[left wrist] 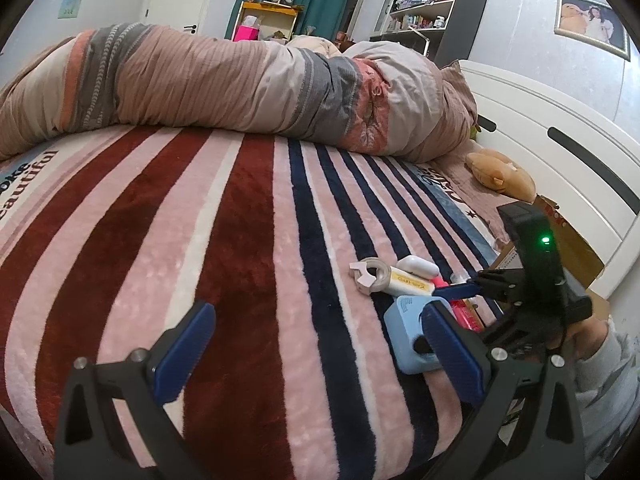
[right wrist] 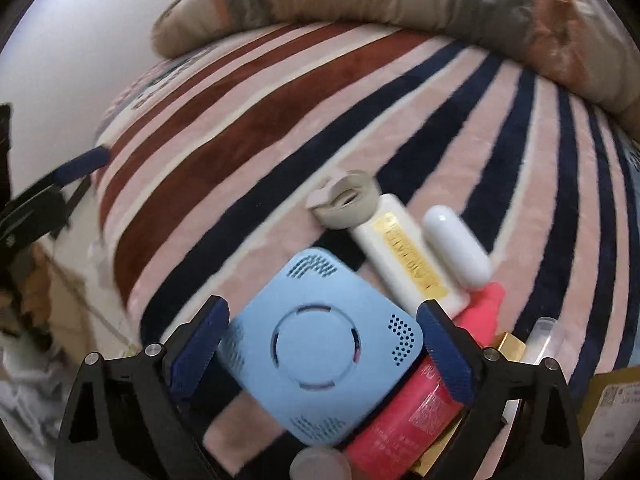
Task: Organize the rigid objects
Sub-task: 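Reach the right tool to the light-blue square case and grasp it, then carry the blue case with the right tool into the cardboard box and release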
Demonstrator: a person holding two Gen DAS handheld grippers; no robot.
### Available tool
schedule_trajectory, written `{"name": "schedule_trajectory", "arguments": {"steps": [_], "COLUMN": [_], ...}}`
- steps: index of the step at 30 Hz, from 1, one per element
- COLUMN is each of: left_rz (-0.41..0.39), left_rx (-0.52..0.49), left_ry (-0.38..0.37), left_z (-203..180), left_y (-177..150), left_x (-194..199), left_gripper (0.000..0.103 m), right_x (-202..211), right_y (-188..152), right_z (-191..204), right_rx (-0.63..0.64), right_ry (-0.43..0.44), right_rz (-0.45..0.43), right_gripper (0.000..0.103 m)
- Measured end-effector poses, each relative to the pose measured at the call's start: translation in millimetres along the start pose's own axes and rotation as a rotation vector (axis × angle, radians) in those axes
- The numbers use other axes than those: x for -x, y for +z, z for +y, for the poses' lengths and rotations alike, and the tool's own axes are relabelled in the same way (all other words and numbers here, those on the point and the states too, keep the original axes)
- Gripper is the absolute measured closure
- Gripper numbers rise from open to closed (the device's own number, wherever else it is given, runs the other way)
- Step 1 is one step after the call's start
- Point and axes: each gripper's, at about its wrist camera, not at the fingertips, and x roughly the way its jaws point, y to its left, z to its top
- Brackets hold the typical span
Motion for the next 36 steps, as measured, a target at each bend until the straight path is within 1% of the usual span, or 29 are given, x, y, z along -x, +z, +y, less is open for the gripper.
{"name": "schedule_trajectory", "arguments": {"steps": [5,7,11,15,16,17,20,22,23,26,28,30,32,34,36], "left_rz": [0.000,0.002,0.010,0.022,0.028,0.037,0.057,0.069,0.079,0.098,0.100,0.107,0.126,0.139,0.148], "left_rx": [-0.001,-0.009,-0.016,-0.011,-0.008,-0.002,0.009,0.011,0.013,-0.006,-0.025,-0.042,-0.060,-0.092,-0.112], "left_ry": [0.003,0.005,0.006,0.004,0.002,-0.006,-0.066,-0.113,-0.154,-0.287,-0.360,-0.441,-0.506,-0.546,-0.571], "left_z": [-2.6,-3.4,-6.7,-6.0,-5.1,-3.9,-2.9,-5.4,-8.1,-22.9,-37.5,-56.0,-78.7,-103.6,-132.4], "left_y": [1.6,1.6,1.9,0.5,0.0,-0.7,-2.4,-1.8,-0.6,10.6,24.8,40.9,55.6,67.3,81.7], "left_x": [1.0,0.9,-0.2,-2.6,-3.8,-5.2,-7.7,-9.0,-10.1,-8.2,-2.7,2.4,5.8,8.9,9.6], "left_gripper": [0.001,0.001,0.001,0.001,0.001,0.001,0.001,0.001,0.001,0.002,0.010,0.014,0.018,0.025,0.029], "right_x": [14.4,17.0,6.6,-3.6,-6.6,-7.1,-8.6,0.0,10.4,42.0,67.4,102.1,132.0,160.1,180.2], "right_y": [-9.1,-17.4,-30.4,-30.7,-26.1,-24.7,-19.1,-19.0,-19.3,-19.3,-21.1,-26.0,-33.2,-40.1,-47.7], "right_z": [13.8,21.3,38.0,45.6,49.0,52.0,49.8,54.4,59.4,71.0,79.1,85.6,88.8,86.0,83.4], "right_rx": [0.022,0.043,0.152,0.223,0.244,0.265,0.243,0.258,0.273,0.286,0.298,0.306,0.308,0.307,0.294], "right_ry": [0.096,0.105,0.069,0.036,0.018,0.005,-0.012,-0.049,-0.076,-0.103,-0.116,-0.132,-0.156,-0.194,-0.217], "right_rz": [0.033,0.049,0.110,0.099,0.086,0.066,0.056,0.014,-0.033,-0.149,-0.219,-0.322,-0.420,-0.507,-0.558], "right_gripper": [0.007,0.007,0.007,0.008,0.011,0.023,0.024,0.024,0.024,0.024,0.024,0.024,0.024,0.024,0.024]}}
